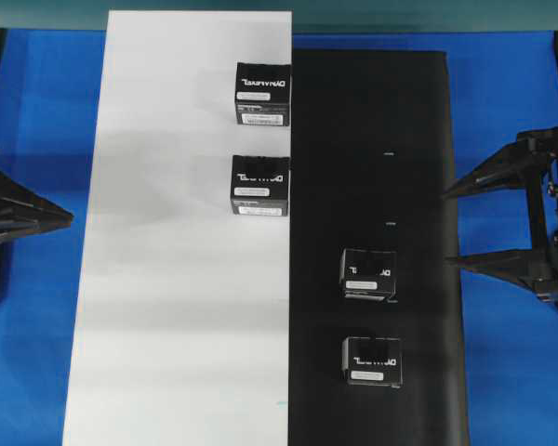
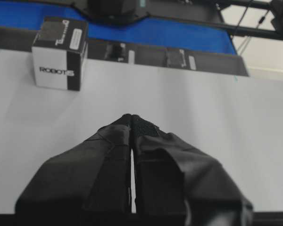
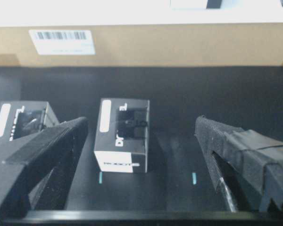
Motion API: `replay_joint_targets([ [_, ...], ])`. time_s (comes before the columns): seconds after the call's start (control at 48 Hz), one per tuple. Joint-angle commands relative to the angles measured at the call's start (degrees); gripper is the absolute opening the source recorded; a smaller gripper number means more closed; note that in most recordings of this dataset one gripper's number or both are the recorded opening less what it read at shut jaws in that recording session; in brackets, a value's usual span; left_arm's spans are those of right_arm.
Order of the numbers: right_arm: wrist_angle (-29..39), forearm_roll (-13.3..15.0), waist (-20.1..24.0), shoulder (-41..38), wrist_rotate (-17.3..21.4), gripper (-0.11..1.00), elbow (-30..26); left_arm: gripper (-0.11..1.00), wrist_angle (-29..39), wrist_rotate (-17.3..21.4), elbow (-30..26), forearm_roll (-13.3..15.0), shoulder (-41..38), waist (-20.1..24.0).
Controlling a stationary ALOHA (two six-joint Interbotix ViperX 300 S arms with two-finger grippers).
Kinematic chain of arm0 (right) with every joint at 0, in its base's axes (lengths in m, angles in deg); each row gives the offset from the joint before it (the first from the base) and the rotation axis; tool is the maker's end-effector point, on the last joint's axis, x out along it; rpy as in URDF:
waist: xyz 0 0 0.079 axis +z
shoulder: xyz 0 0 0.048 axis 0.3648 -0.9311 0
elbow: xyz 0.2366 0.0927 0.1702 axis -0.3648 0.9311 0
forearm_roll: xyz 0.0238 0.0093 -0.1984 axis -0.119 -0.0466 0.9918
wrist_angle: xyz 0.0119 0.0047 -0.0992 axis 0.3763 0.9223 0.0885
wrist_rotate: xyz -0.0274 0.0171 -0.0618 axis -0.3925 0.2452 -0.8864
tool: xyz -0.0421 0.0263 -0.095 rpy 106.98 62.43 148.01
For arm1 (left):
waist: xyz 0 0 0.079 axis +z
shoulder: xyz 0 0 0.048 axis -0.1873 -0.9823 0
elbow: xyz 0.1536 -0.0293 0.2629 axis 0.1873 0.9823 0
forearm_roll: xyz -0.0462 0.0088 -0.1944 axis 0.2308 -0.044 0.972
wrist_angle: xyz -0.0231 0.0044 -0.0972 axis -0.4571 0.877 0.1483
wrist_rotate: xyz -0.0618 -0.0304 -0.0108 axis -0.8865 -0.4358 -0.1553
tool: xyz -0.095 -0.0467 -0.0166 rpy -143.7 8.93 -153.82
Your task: Place the box from the black base onto the white base.
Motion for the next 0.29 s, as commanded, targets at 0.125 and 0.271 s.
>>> replay_joint_targets([
  [0.125, -0.3, -0.2, 0.1, -0.2, 0.1, 1.00, 0.6, -0.01, -0.3, 0.0, -0.8, -0.2, -0.2, -0.3],
  [0.271, -0.8, 0.0, 0.1, -0.1, -0.3, 1.00, 1.8, -0.01, -0.3, -0.1, -0.8, -0.2, -0.1, -0.4],
])
